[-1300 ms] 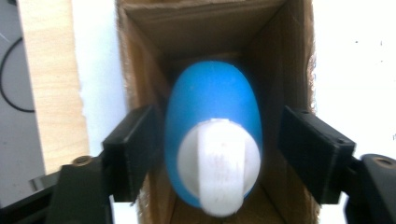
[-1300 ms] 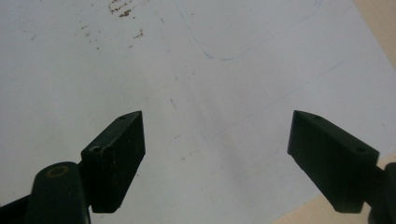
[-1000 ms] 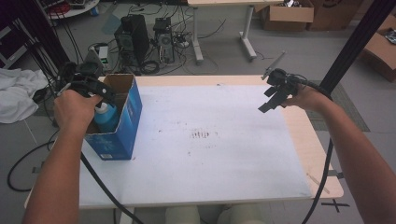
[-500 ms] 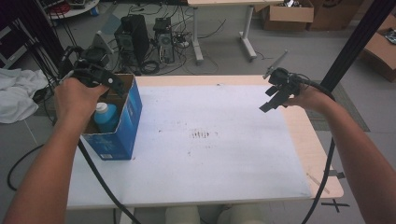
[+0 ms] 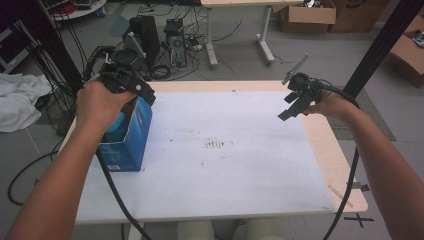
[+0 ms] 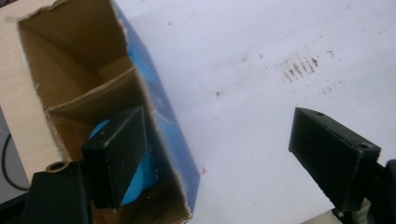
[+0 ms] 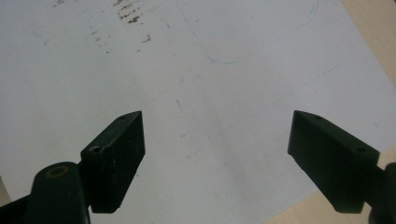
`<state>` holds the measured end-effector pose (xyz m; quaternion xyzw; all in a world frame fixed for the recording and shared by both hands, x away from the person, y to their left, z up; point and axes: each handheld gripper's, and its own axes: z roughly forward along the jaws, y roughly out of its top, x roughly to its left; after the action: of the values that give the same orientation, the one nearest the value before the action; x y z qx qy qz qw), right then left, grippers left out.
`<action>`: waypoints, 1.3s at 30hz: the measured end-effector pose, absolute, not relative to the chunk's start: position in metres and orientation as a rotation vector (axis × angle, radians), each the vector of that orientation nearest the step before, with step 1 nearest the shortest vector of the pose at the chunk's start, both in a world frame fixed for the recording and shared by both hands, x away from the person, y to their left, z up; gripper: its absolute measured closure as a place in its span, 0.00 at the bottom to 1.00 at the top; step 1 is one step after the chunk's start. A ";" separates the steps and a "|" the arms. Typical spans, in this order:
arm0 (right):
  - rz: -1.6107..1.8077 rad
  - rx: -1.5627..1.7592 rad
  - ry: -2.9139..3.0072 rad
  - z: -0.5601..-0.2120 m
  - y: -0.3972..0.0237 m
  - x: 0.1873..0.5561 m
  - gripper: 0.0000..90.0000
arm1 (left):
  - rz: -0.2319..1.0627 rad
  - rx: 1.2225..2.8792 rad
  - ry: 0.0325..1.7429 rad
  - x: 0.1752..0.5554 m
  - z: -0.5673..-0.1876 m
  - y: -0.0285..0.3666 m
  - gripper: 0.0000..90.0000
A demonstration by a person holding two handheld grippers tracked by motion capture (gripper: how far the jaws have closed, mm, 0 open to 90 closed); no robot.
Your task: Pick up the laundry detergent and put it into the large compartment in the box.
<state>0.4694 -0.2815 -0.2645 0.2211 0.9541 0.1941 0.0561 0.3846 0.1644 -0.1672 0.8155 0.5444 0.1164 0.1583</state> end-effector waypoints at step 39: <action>0.600 0.684 2.904 -0.268 -0.282 0.472 0.21 | 0.192 2.685 0.919 0.384 -0.212 0.037 0.21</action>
<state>0.4721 -0.2820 -0.2681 0.2246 0.9531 0.1969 0.0491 0.3844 0.0367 -0.2122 0.9335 0.3196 0.0666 0.1481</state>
